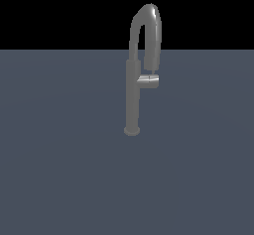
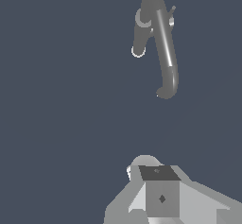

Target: Turn on the faucet by rotating a designated handle.

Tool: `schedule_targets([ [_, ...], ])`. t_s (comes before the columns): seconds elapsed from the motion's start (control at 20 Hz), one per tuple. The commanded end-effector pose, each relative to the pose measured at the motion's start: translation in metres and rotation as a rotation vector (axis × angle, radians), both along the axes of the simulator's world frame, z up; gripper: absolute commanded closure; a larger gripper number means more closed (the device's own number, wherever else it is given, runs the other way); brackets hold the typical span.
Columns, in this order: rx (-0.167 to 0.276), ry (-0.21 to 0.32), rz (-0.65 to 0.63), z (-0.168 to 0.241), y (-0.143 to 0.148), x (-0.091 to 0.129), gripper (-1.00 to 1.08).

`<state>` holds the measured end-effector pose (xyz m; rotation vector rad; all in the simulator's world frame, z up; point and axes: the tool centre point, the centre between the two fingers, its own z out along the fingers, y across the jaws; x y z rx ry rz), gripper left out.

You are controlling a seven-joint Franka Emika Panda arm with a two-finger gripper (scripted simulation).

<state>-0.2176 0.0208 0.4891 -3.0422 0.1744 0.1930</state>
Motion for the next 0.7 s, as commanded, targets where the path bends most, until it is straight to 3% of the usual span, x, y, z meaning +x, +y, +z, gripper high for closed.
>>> schedule_targets([
  [0.0, 0.031, 0.035, -0.032, -0.001, -0.001, 0.013, 1.08],
  [0.65, 0.213, 0.241, -0.218, -0.015, -0.013, 0.083, 1.08],
])
